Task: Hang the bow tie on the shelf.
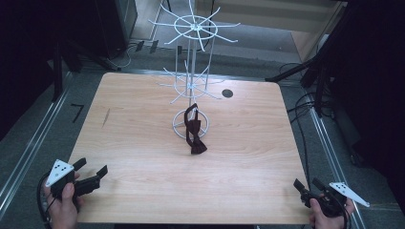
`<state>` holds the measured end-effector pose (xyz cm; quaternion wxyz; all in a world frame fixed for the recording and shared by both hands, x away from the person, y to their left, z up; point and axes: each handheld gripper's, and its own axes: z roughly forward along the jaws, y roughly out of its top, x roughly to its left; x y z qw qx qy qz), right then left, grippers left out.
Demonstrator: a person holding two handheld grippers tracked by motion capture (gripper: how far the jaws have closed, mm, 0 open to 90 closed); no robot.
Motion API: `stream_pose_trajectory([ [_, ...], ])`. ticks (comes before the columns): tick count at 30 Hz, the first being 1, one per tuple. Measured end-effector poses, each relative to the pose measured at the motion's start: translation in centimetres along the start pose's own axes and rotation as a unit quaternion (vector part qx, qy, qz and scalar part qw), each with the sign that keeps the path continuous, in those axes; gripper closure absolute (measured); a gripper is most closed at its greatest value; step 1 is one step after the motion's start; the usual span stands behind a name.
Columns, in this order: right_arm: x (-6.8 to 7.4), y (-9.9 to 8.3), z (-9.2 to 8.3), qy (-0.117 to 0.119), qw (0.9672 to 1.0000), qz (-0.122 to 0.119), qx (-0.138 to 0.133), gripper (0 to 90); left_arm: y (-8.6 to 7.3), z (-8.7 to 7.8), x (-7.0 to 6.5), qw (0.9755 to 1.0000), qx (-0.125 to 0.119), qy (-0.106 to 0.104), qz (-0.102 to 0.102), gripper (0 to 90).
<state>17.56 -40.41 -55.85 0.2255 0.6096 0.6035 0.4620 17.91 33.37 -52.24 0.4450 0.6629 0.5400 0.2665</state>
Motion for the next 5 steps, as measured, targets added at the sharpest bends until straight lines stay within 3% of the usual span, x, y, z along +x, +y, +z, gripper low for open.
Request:
stream_pose_trajectory([
  [3,0.58,-0.09,0.14,-0.011,0.9996,-0.024,0.008,13.8,0.0,-0.01,0.01,1.0,-0.001,0.0,-0.001,12.9],
  [5,0.6,-0.08,0.16,-0.013,0.9996,-0.023,0.008,13.7,0.0,-0.01,0.01,1.0,-0.001,-0.001,-0.001,12.9],
])
